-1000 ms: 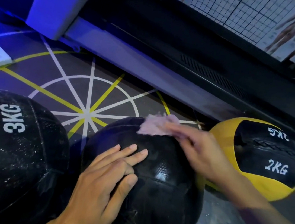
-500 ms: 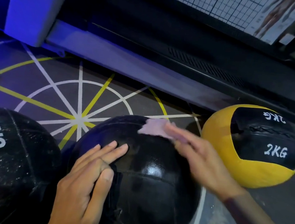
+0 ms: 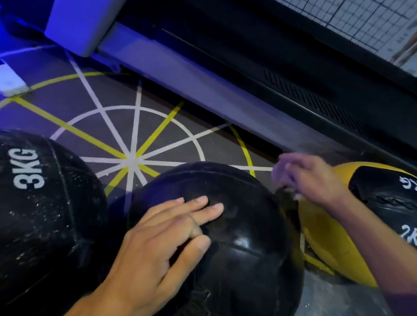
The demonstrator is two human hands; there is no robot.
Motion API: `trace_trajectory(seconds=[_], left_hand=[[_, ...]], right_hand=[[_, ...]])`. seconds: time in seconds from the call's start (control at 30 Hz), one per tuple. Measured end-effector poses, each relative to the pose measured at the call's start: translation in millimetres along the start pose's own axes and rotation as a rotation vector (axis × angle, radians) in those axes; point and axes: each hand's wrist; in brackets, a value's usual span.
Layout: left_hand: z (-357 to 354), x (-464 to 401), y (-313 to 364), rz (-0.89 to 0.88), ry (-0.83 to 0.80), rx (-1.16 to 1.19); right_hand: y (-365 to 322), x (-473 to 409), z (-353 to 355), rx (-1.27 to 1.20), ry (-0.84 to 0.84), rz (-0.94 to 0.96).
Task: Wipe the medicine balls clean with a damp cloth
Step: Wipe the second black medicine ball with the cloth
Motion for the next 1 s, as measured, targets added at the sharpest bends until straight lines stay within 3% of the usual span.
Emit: trace_trajectory(seconds=[0.07,0.2,0.3,0.33,0.5,0.6,0.67,0.87,0.9,1.0], left_hand=[[1.6,-6.2,-1.3,-0.040,-0.052,0.010],[0.3,-13.9,-2.7,-0.088,-0.106,0.054],[-3.9,-15.6,-3.1,-0.107,-0.121,0.070],[-4.6,-16.0,-2.2,-0.109,-0.131,0.076],[-7.0,-16.9,3.5,-0.111,-0.191,0.132],[-4.2,-21.8,-0.6,-0.129,-0.250,0.165],[0.9,-28.4,-3.0,-0.100,-0.290,0.211],[14.2,-31.8,-25.5,-0.107,-0.260,0.067],[14.9,-29.5,-28.2,-0.096,-0.260,0.055],[12.1,-28.1,-25.0,-0.115,-0.280,0.068]], right_hand=[[-11.8,0.9,8.4,-0.021,0.091,0.052],[-60.2,38.5,-2.1,-0.234,-0.280,0.362],[-83.5,57.3,-18.5,-0.157,-0.404,0.632],[-81.2,48.2,-21.1,-0.160,-0.435,0.624],[-55.5,-21.9,-19.2,-0.225,-0.504,0.196],[-81.6,-15.9,-30.7,-0.317,-0.522,0.312],[-95.2,-13.5,-39.2,-0.227,-0.603,0.409],[-43.6,-45.6,-25.4,-0.223,-0.498,0.032],[-43.6,-44.0,-24.4,-0.209,-0.507,0.038],[-70.3,-15.7,-32.1,-0.118,-0.482,0.299]])
Point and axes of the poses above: each hand's wrist, its own x-axis away from the middle knuckle, its own z-axis out of the back of the hand, y = z × x, and after that the axes turned 2 degrees about z, right-handed
